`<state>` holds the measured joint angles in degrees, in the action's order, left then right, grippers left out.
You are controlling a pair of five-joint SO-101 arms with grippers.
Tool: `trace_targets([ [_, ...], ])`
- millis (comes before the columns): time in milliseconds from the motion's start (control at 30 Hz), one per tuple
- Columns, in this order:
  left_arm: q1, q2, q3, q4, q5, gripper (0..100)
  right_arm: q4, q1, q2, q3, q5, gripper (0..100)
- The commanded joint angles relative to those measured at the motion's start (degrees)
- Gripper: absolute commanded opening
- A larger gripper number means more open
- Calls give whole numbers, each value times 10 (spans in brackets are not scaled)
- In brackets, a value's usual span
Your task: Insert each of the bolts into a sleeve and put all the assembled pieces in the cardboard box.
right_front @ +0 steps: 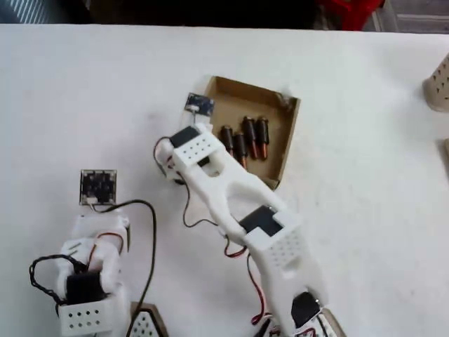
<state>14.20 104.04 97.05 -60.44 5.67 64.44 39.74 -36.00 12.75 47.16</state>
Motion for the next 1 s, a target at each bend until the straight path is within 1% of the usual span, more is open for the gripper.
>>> trace_targets([
  [0,4,2,-1,-3,5,23,14,6,-1,4,-1,74],
  [133,4,2,-1,-4,5,23,28,6,0,4,-4,74],
  [167,4,2,-1,-4,5,23,32,6,0,4,-18,74],
  [300,4,2,-1,-4,5,23,62,11,1,5,-132,72],
  [400,4,2,-1,-4,5,23,96,20,6,15,-222,18],
  [500,4,2,-1,-4,5,23,151,19,26,36,-281,27],
  [667,4,2,-1,-4,5,23,201,-2,66,41,-288,17],
  [767,4,2,-1,-4,5,23,243,-31,97,41,-294,17],
  [867,4,2,-1,-1,5,23,289,-65,139,40,-338,17],
  [967,4,2,-1,-1,5,24,297,-115,192,0,-358,17],
])
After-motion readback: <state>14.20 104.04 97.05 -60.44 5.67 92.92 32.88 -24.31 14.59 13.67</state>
